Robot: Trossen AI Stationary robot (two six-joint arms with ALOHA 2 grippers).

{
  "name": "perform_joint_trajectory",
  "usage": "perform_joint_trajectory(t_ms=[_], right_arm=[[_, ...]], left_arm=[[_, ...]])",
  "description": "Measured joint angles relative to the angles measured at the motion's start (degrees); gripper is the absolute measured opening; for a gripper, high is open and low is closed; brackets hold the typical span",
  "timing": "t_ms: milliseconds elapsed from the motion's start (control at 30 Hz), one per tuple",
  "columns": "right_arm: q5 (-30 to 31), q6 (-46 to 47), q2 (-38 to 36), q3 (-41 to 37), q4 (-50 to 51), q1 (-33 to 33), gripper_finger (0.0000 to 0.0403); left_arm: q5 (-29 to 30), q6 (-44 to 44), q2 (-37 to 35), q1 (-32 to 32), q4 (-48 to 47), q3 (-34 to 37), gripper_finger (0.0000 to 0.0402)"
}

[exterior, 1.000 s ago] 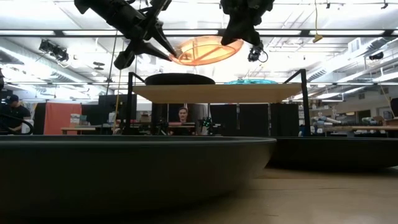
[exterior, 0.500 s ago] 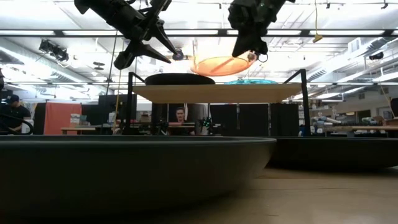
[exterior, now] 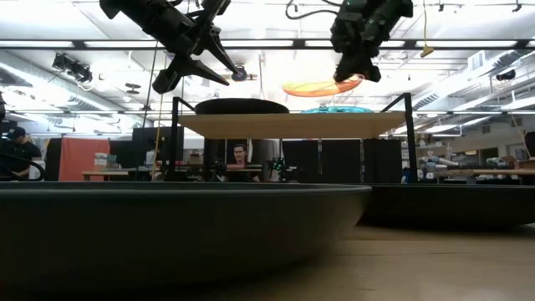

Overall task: Place and stack plates onto a shelf
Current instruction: Stack the orange plate on top of the blue plate on the shelf

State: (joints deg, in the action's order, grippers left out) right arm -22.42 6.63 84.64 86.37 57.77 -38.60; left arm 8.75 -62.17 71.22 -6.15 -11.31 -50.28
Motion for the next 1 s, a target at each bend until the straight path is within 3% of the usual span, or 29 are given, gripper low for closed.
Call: perform_joint_trajectory(t_ms=[367, 1000], right_arm=[[-2.24, -3.61, 0.00, 0.00, 0.41, -8.49, 0.0009], [-2.26, -3.62, 0.15, -4.24, 0.88, -9.12, 0.0009]], left_arm=[[-0.02, -0.02, 0.00, 0.00, 0.02, 0.00, 0.0114], [-0.02, -0.02, 0.00, 0.01, 0.07, 0.00, 0.0114]])
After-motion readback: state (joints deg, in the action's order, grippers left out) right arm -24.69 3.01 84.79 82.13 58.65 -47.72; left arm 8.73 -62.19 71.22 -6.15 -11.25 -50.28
